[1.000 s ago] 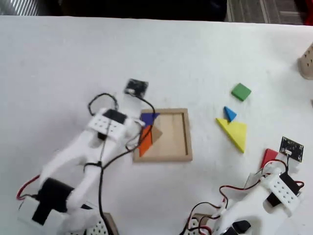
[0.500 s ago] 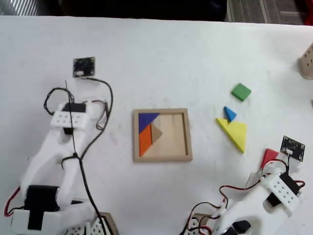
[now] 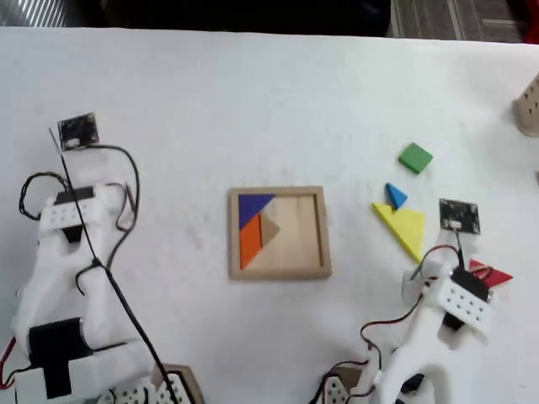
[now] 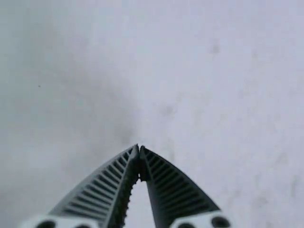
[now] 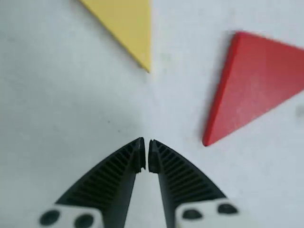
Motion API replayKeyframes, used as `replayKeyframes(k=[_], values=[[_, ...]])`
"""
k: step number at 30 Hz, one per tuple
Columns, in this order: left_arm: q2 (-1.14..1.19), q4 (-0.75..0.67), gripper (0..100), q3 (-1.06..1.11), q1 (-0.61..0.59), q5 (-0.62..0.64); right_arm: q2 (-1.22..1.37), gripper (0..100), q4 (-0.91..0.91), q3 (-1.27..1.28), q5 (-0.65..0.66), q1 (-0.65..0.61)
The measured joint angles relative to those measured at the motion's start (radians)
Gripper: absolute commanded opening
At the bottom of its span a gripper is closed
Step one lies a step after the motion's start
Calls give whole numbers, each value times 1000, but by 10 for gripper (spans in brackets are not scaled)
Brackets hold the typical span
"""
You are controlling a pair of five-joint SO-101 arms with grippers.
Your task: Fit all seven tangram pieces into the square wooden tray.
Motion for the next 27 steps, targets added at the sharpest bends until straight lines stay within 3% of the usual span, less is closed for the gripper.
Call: replayKeyframes(k=[6,11,17,27], values=[[0,-32,22,31,-2,-84,0,18,-3,-26,-129,-186],[0,-38,22,31,-2,-92,0,18,-115,52,-120,-258],[-41,-41,21,57,-2,-92,0,17,-118,57,-97,-255],[-342,-192,24,365,104,-207,0,18,-118,57,-95,-74]])
